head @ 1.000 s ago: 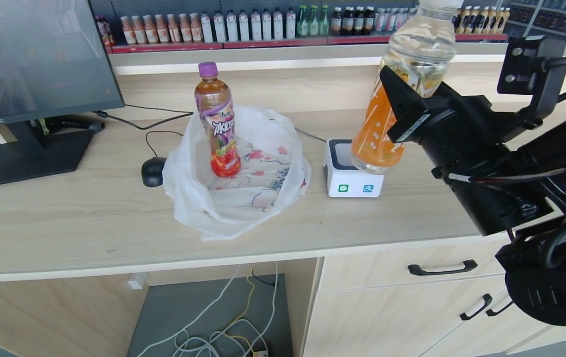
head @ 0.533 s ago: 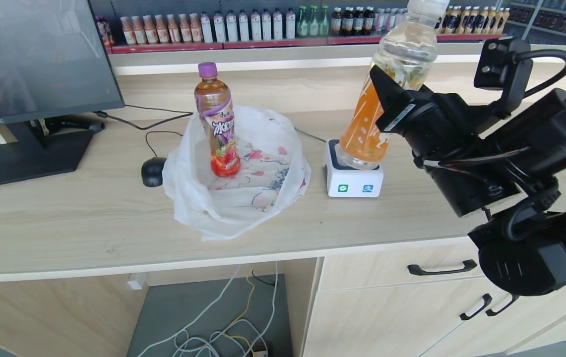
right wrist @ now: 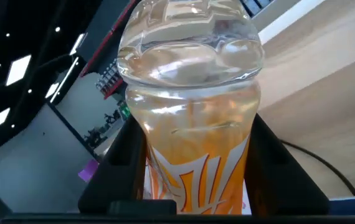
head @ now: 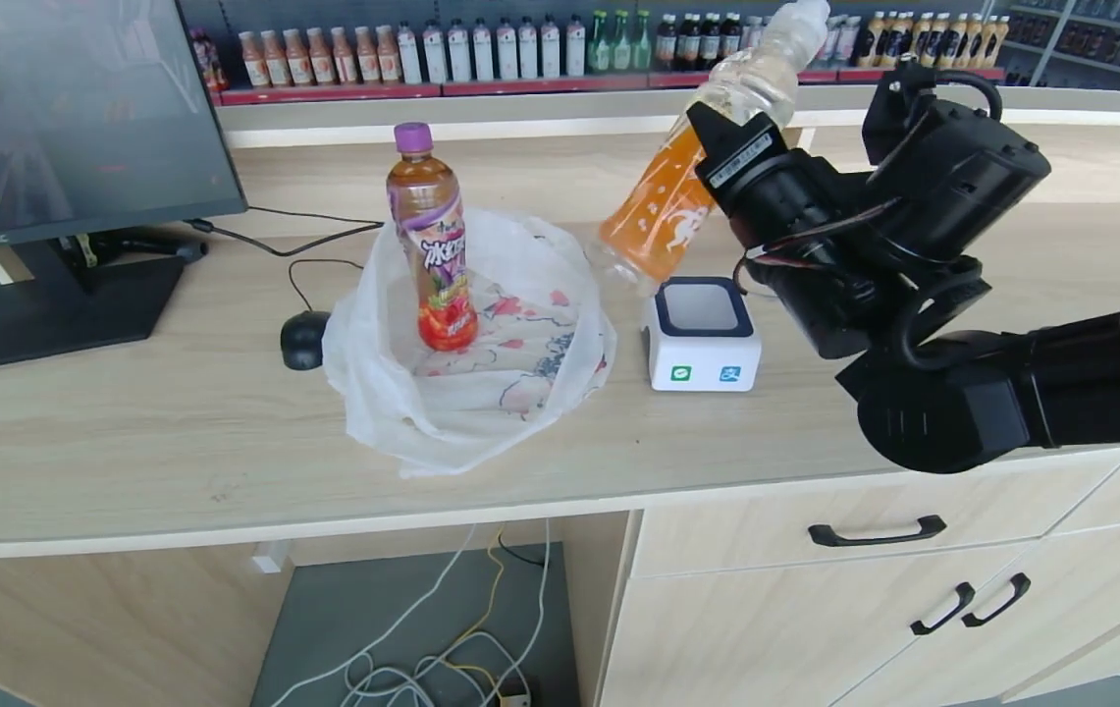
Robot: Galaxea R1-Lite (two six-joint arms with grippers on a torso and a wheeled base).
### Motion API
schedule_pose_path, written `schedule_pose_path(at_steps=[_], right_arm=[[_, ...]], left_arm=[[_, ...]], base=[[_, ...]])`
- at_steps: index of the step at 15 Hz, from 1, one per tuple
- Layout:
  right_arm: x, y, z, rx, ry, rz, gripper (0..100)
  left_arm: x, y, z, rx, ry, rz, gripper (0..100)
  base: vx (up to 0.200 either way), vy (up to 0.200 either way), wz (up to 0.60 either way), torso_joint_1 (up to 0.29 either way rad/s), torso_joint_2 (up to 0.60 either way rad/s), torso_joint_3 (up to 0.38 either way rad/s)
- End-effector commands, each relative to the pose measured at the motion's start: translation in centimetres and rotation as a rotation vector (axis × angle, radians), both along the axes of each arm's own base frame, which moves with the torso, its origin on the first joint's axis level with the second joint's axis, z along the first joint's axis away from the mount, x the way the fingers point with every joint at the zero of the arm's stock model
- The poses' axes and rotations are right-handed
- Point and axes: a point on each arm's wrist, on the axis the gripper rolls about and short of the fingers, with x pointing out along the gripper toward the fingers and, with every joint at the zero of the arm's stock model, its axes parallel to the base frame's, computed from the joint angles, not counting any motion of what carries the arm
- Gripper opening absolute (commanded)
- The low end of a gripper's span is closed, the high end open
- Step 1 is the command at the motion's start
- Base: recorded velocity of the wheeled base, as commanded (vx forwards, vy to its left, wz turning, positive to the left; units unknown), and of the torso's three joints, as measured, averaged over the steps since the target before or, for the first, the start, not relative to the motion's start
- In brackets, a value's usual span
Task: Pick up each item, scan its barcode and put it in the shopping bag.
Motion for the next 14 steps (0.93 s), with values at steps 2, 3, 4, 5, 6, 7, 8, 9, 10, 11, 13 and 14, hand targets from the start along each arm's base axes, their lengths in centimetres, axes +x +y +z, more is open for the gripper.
schedule_pose_path(at_steps=[2, 3, 4, 5, 6, 7, 8, 9, 10, 11, 13, 14], right_arm=[[1.7, -1.4, -0.7, 0.167, 0.104, -0.058, 0], [1.9, -1.9, -0.7, 0.212, 0.112, -0.051, 0], [2.1, -2.3, -0.9, 0.267, 0.134, -0.039, 0], [1.9, -2.3, -1.1, 0.284, 0.15, -0.029, 0], [1.7, -2.5, -1.6, 0.313, 0.175, -0.014, 0], [1.9, -2.8, -1.9, 0.32, 0.183, -0.019, 0], [2.1, -3.1, -1.9, 0.322, 0.183, -0.019, 0], [2.0, -3.1, -1.9, 0.335, 0.185, 0.004, 0], [2.0, -3.3, -1.9, 0.352, 0.191, 0.013, 0], [2.4, -4.1, -2.4, 0.363, 0.204, -0.004, 0], [3.0, -5.1, -2.8, 0.395, 0.216, -0.005, 0], [3.1, -5.3, -3.3, 0.391, 0.235, 0.003, 0]], left_arm=[[0.0, 0.0, 0.0, 0.0, -0.001, 0.0, 100], [0.0, 0.0, 0.0, 0.0, 0.001, 0.0, 100], [0.0, 0.0, 0.0, 0.0, 0.001, 0.0, 100], [0.0, 0.0, 0.0, 0.0, 0.001, 0.0, 100], [0.0, 0.0, 0.0, 0.0, 0.001, 0.0, 100], [0.0, 0.0, 0.0, 0.0, -0.001, 0.0, 100], [0.0, 0.0, 0.0, 0.0, 0.001, 0.0, 100], [0.0, 0.0, 0.0, 0.0, 0.001, 0.0, 100], [0.0, 0.0, 0.0, 0.0, 0.001, 0.0, 100], [0.0, 0.0, 0.0, 0.0, 0.001, 0.0, 100], [0.0, 0.0, 0.0, -0.001, 0.001, 0.0, 100], [0.0, 0.0, 0.0, 0.0, -0.001, 0.0, 100]], base=[[0.0, 0.0, 0.0, 0.0, 0.0, 0.0], [0.0, 0.0, 0.0, 0.0, 0.0, 0.0], [0.0, 0.0, 0.0, 0.0, 0.0, 0.0], [0.0, 0.0, 0.0, 0.0, 0.0, 0.0], [0.0, 0.0, 0.0, 0.0, 0.0, 0.0], [0.0, 0.0, 0.0, 0.0, 0.0, 0.0], [0.0, 0.0, 0.0, 0.0, 0.0, 0.0], [0.0, 0.0, 0.0, 0.0, 0.0, 0.0], [0.0, 0.0, 0.0, 0.0, 0.0, 0.0], [0.0, 0.0, 0.0, 0.0, 0.0, 0.0], [0.0, 0.0, 0.0, 0.0, 0.0, 0.0], [0.0, 0.0, 0.0, 0.0, 0.0, 0.0]])
